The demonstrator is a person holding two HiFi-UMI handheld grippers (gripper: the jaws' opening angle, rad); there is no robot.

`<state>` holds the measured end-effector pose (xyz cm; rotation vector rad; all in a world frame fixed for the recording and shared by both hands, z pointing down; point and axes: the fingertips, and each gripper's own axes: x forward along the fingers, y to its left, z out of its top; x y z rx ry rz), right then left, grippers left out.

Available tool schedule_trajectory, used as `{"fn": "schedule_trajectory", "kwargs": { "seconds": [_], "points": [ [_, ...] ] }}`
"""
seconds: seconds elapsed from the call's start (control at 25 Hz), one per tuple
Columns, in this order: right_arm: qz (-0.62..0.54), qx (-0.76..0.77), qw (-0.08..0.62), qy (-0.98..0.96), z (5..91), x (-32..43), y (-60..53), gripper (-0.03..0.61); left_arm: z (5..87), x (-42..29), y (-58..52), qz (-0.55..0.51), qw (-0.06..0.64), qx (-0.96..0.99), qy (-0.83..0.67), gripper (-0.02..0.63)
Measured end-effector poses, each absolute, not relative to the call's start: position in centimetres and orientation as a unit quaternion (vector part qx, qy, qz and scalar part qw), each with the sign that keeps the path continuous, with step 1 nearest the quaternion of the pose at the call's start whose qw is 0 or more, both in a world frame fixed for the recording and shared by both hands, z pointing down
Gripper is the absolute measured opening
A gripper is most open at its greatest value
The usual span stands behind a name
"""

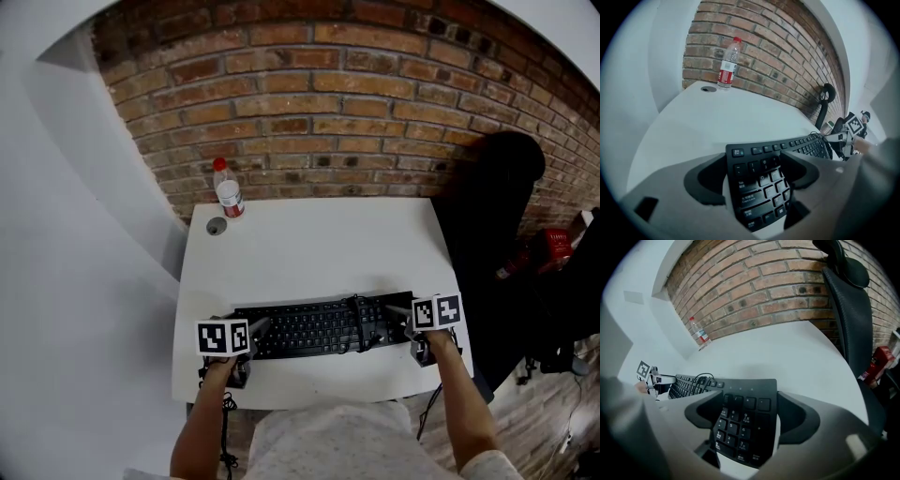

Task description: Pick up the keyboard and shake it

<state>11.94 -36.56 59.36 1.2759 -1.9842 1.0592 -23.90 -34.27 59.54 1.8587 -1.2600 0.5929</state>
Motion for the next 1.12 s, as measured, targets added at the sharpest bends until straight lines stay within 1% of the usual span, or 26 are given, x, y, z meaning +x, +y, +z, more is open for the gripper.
{"fn": "schedule_trajectory", "kwargs": {
  "seconds": [0.56, 1.12],
  "points": [
    [0.333, 0.508, 0.245, -0.756, 55.7, 11.3, -37.0, 0.367, 55.9, -24.8, -35.6, 0.211, 0.327, 0.754, -0.529, 0.353],
    [0.291, 0.523, 0.227, -0.769, 53.3, 10.6, -37.3, 0.354, 53.2, -25.5, -36.7, 0.189, 0.278, 0.770, -0.542, 0.344]
  ]
}}
